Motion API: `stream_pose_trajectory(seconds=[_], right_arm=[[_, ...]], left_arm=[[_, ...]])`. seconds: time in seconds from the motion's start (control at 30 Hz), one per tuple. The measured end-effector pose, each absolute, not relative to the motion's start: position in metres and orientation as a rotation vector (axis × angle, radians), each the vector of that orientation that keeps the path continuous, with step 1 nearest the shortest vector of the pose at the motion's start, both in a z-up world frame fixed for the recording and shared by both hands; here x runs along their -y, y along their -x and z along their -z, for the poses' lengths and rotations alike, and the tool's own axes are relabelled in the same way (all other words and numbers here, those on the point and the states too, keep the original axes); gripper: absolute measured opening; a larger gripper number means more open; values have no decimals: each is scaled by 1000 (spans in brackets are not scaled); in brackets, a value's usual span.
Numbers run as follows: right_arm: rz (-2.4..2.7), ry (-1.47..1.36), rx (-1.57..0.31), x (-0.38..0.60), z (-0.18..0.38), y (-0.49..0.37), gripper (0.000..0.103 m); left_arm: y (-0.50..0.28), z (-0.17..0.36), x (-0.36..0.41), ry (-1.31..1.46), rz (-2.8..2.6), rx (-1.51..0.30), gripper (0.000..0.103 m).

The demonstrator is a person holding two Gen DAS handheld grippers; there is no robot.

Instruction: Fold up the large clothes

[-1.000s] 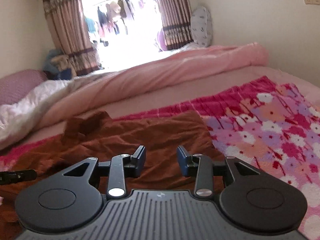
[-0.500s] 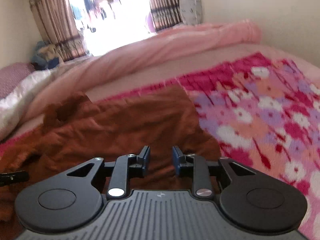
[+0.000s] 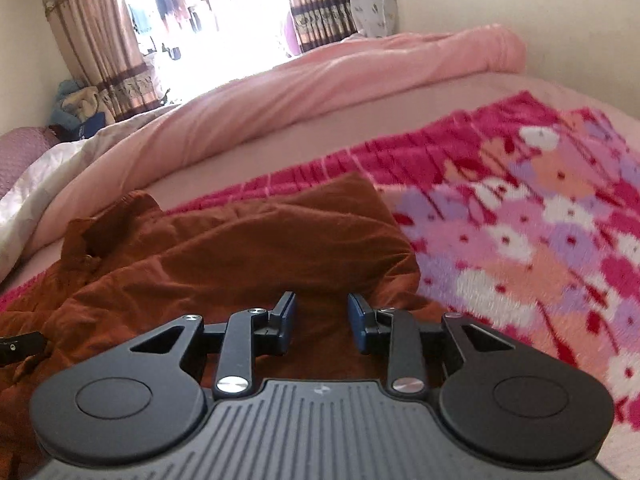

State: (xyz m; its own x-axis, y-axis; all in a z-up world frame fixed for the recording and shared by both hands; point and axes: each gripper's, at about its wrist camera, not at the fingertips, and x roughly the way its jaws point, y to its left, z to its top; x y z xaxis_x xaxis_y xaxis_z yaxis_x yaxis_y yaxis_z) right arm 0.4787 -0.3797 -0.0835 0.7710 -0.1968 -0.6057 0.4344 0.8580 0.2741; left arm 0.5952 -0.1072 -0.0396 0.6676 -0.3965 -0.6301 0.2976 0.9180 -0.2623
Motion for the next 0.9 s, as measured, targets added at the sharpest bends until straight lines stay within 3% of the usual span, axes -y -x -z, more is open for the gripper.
stream_pose_trajectory(seconds=[0.33, 0.47, 0.6, 0.9], right_arm=[[341, -493, -554, 383, 65, -450, 37], [298, -515, -514, 382, 47, -393, 52], [252, -547, -542, 379, 47, -331, 56], [226, -673, -592, 378, 77, -201, 64]], left_arm=[[-553, 6, 69, 157, 411, -722, 58], [-494, -13, 16, 117, 395, -685, 59], [-432, -22, -45, 149, 356, -672, 61], [-296, 23, -147, 198, 182, -730, 63]])
